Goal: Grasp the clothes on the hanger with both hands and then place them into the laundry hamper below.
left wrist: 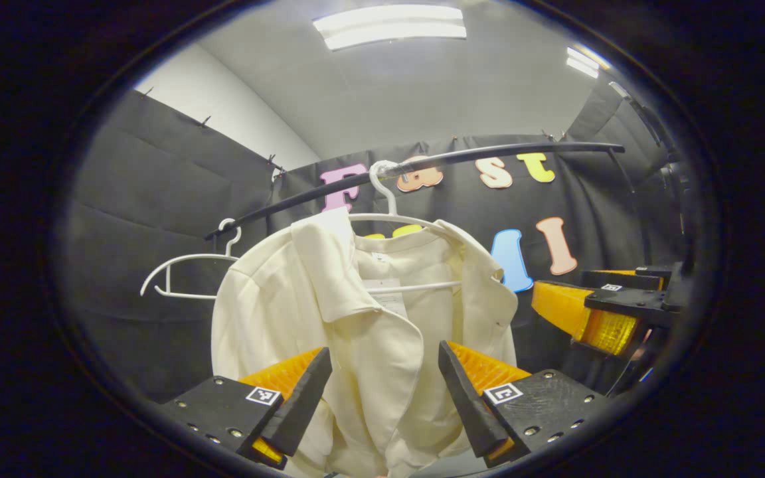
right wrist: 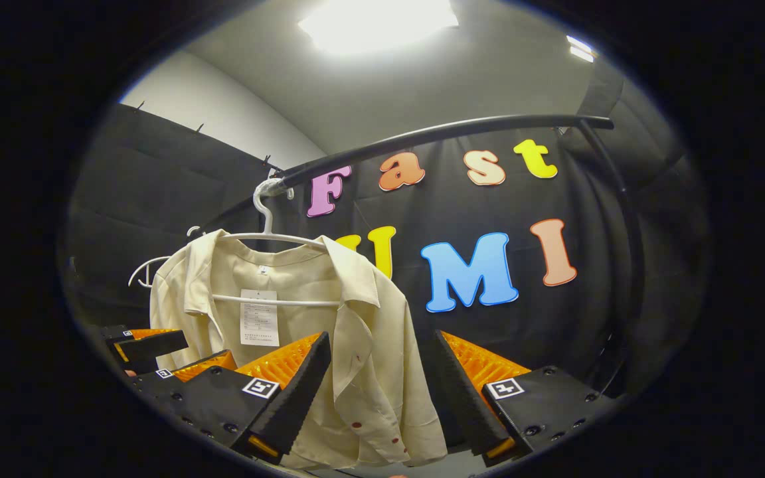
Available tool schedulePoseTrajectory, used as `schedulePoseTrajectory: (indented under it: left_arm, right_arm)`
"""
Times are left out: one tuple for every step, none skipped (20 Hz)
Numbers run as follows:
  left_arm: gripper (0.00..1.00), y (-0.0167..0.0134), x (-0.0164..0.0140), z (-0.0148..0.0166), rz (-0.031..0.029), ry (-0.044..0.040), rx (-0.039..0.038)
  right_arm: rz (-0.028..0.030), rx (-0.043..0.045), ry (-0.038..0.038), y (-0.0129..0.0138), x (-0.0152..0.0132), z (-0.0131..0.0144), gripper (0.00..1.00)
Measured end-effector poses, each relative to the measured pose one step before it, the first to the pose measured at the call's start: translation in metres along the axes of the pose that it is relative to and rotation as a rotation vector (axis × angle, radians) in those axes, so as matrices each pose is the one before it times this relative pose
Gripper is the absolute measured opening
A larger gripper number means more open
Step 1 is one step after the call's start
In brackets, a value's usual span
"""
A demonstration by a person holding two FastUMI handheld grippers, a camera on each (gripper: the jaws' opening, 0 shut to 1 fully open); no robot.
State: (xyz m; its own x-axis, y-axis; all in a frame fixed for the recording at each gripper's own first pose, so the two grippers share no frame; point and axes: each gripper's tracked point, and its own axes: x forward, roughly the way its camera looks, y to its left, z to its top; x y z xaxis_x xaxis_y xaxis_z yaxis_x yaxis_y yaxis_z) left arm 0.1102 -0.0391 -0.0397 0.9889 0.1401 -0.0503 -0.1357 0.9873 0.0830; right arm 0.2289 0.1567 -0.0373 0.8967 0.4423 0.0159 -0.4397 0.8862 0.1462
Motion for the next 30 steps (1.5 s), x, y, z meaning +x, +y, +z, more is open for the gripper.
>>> schedulePoseTrajectory:
  left_arm:
    - [0.95,0.00129,0.00353,-0.00231,0.01675,0.0054,0.0059]
    - [0.95,0.0017,0.00194,-0.00243,0.01902,0.00725,0.00501]
    - [0.95,0.00239,0.00241,-0.00184,0.01983,0.00536,0.00354]
    - [0.95,0.00179,0.00202,-0.0027,0.01628,0.00492,0.00225]
    - [0.95,0.00164,0.00215,-0.00128,0.01616,0.00206,0.00446]
    - [0.95,0.00241,0.00265,-0.00111,0.01489,0.00061,0.00696]
    - [0.95,0.00101,0.0021,-0.00107,0.01342,0.00201,0.01039]
    - [0.95,0.0011,0.00066,-0.00158,0.01223,0.0035,0.01117]
    - [0.95,0.00134,0.00204,-0.00085,0.0116,0.00201,0.01034]
    - [0.95,0.0012,0.00245,-0.00083,0.00953,-0.0003,0.00719]
    - [0.95,0.00117,0.0022,0.0003,0.01184,-0.00201,0.00673]
    - [0.95,0.00207,0.00135,-0.00084,0.0167,-0.00276,0.00537]
    - [0.95,0.00196,0.0018,0.00002,0.01574,-0.00553,0.00003]
    - [0.95,0.0019,0.00099,0.00069,0.02269,-0.00924,-0.00325]
    - [0.95,0.00362,0.00157,0.00039,0.02785,-0.00611,-0.00133]
    - [0.95,0.00381,0.00132,-0.00034,0.02426,-0.00323,-0.00109]
    - [0.94,0.00411,0.00138,-0.00066,0.02161,-0.00047,0.0005]
    - [0.85,0.00318,0.00111,-0.0004,0.01332,-0.00107,0.00483]
    - [0.8,0.00438,0.00054,0.00132,0.0138,-0.00347,0.01142]
    - [0.69,0.00452,-0.00083,0.00177,0.00935,-0.00527,0.01235]
    - [0.63,0.00485,0.00009,0.00315,0.00622,-0.00874,0.00991]
    - [0.43,0.00311,0.00069,0.00229,0.00553,-0.0064,0.00734]
    - [0.4,0.00086,0.00106,0.00019,-0.01131,0.0031,0.003]
    - [0.37,-0.0021,-0.00066,-0.00095,-0.02656,0.00315,-0.00151]
    - [0.41,-0.00008,-0.00034,-0.00014,-0.01202,0.00168,0.0046]
    - [0.21,0.00226,0.00062,0.00003,-0.00278,0.00043,-0.00294]
    - [0.11,0.00605,-0.00016,0.00041,0.01759,-0.0018,0.00202]
    - [0.07,0.00247,-0.00198,0.0025,-0.00411,-0.00564,-0.00078]
    - [0.04,0.00434,-0.00388,0.00488,0.00602,-0.00712,0.00948]
    - [0.04,0.01114,-0.00029,0.00332,0.02962,-0.01164,0.01856]
  right_arm:
    - [0.02062,0.00853,0.00409,0.00337,0.00981,-0.00372,0.98]
    - [0.01774,0.0081,0.00273,0.00192,0.01019,-0.00494,0.98]
    - [0.01389,0.00628,0.00486,0.00051,0.00984,-0.00462,0.98]
    - [0.01202,0.00522,0.00746,0.00164,0.00949,-0.00515,0.98]
    - [0.01158,0.00385,0.00769,0.00087,0.00917,-0.00515,0.98]
    - [0.00889,0.00331,0.00921,0.00069,0.00827,-0.00824,0.98]
    - [0.01571,0.00689,0.01816,0.00245,0.00688,-0.00963,0.97]
    - [0.01529,0.00991,0.01276,0.00388,0.00571,-0.00799,0.96]
    - [0.00948,0.00817,0.00784,0.00203,0.00524,-0.00636,0.96]
    - [0.00857,0.00333,0.00394,0.00183,0.00686,-0.0055,0.96]
    - [0.00265,-0.0024,0.00248,0.00081,0.00571,-0.0058,0.96]
    - [-0.00682,-0.00089,0.00659,-0.00163,0.00515,-0.00561,0.96]
    - [-0.00571,0.00623,0.00673,-0.00029,0.00465,-0.00438,0.96]
    - [-0.00383,0.01213,0.00513,-0.00005,0.00471,-0.00336,0.96]
    - [-0.01054,0.01021,0.00039,-0.00294,0.00416,-0.00098,0.96]
    - [-0.01398,0.01055,0.00018,-0.00244,0.00477,-0.00089,0.96]
    - [-0.00433,0.01214,0.00415,-0.00164,0.00413,-0.00046,0.96]
    - [-0.00273,0.01112,-0.0017,0.00036,0.00353,0.00116,0.93]
    - [-0.01451,0.00013,-0.00221,-0.00216,0.0035,0.00146,0.84]
    - [-0.02002,-0.01071,-0.00549,-0.00404,0.00015,0.00143,0.68]
    - [-0.03557,-0.02927,-0.00393,-0.00732,0.00144,0.00124,0.51]
    - [-0.02666,-0.03249,-0.00351,-0.00397,-0.00039,0.0012,0.35]
    - [-0.0353,-0.03169,-0.00926,-0.00703,-0.00007,0.00417,0.24]
    - [-0.0121,-0.02143,-0.01132,-0.00375,0.0016,0.00404,0.05]
    - [0.0304,-0.00925,-0.0148,0.00492,0.0014,0.00434,0.05]
    - [0.01872,-0.0116,-0.01901,0.00646,0.00042,0.00417,0.05]
    - [0.00726,-0.01746,-0.01836,0.00071,-0.0006,0.00448,0.05]
    - [-0.01405,-0.01822,-0.02241,-0.00565,-0.00215,0.0046,0.05]
    - [-0.00838,-0.01275,-0.01255,-0.00177,-0.00016,0.00579,0.01]
    - [-0.00408,-0.00586,-0.00979,-0.00468,-0.00433,0.00165,0.01]
